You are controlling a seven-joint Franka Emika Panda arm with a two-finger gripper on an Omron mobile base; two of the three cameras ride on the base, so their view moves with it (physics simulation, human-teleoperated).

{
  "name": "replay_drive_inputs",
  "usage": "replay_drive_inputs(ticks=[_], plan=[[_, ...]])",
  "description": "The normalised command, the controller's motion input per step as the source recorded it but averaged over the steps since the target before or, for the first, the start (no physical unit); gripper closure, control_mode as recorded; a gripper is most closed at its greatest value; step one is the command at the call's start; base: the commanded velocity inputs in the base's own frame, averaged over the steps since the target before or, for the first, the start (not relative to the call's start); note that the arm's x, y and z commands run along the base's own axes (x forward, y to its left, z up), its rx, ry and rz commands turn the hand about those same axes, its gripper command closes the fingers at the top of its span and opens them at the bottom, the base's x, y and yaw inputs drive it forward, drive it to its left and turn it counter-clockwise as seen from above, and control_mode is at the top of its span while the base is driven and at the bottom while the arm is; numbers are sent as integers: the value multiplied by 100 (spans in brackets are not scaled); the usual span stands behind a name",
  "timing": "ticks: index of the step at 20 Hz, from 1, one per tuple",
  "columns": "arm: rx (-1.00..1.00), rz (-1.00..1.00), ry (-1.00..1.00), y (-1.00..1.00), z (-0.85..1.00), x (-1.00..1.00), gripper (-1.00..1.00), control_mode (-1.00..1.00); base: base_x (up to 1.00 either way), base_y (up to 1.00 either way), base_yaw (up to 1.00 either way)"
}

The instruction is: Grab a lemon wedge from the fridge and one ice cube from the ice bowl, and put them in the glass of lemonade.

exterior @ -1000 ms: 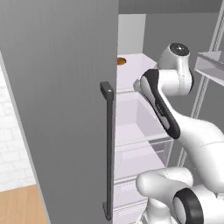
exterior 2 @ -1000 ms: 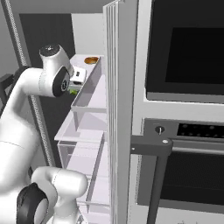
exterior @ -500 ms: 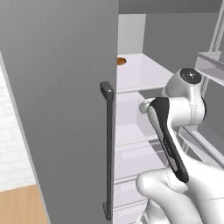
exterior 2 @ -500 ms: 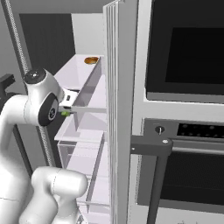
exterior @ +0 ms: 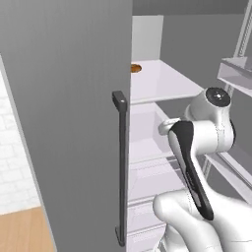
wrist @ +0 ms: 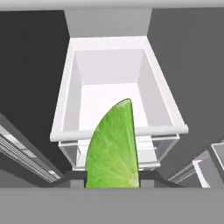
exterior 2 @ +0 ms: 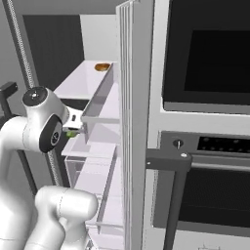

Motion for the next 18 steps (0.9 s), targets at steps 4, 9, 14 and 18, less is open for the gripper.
replay_drive_inputs(ticks=[4, 9, 14, 18], plan=[[0, 0, 0, 0, 0, 0, 100, 100, -100, 14, -2], [0, 0, 0, 0, 0, 0, 100, 100, -100, 17, -10], [0, 0, 0, 0, 0, 0, 100, 100, -100, 0, -31], [0, 0, 0, 0, 0, 0, 100, 100, -95, -37, -47]])
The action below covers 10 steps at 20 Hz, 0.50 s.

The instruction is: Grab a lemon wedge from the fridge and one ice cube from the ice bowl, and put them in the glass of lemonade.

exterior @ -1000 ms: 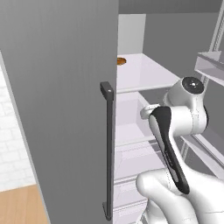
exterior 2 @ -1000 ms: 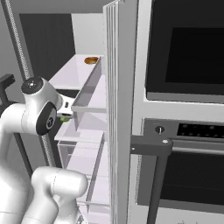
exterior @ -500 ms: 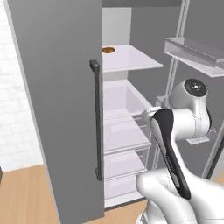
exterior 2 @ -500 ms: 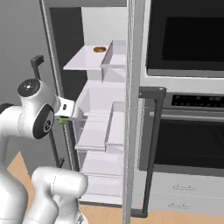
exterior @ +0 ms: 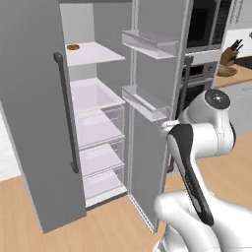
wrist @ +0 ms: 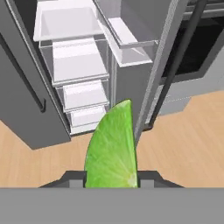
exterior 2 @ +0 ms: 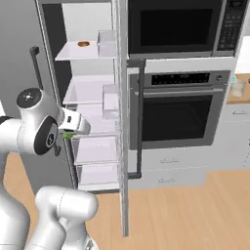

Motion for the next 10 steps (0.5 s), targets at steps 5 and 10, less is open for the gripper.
replay_drive_inputs(ticks=[5, 10], plan=[[0, 0, 0, 0, 0, 0, 100, 100, -34, -57, -67], [0, 0, 0, 0, 0, 0, 100, 100, 0, -80, -72]])
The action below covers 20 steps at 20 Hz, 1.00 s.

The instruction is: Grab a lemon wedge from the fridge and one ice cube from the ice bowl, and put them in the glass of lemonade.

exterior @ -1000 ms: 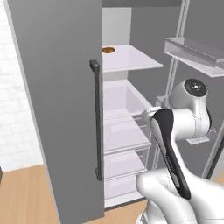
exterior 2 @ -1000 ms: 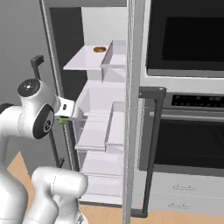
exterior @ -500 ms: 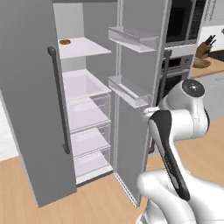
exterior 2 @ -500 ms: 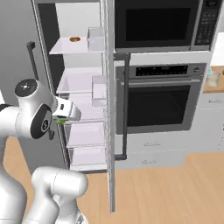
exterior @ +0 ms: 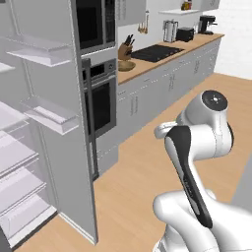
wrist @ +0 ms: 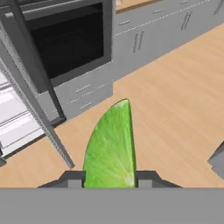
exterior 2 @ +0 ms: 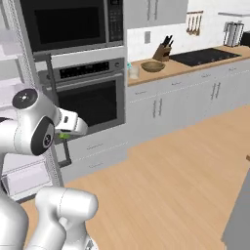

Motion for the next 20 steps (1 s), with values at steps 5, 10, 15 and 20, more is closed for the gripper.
replay_drive_inputs(ticks=[5, 10, 15, 20], plan=[[0, 0, 0, 0, 0, 0, 100, 100, 80, -29, -37], [0, 0, 0, 0, 0, 0, 100, 100, 100, 0, -13], [0, 0, 0, 0, 0, 0, 100, 100, 100, -1, -4], [0, 0, 0, 0, 0, 0, 100, 100, 100, -27, 0]])
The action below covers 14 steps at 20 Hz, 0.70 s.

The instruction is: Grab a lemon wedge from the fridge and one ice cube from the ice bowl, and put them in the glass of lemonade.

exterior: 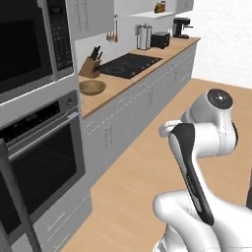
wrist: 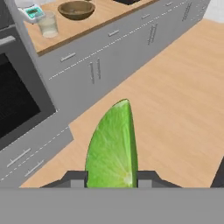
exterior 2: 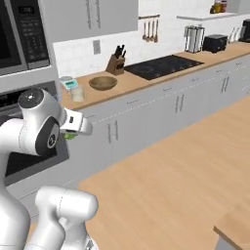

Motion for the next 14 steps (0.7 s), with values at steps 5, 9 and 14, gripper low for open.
replay_drive_inputs(ticks=[5, 9, 14], plan=[[0, 0, 0, 0, 0, 0, 100, 100, 100, -24, 0], [0, 0, 0, 0, 0, 0, 100, 100, 100, -10, 2], [0, 0, 0, 0, 0, 0, 100, 100, 100, -29, 31]])
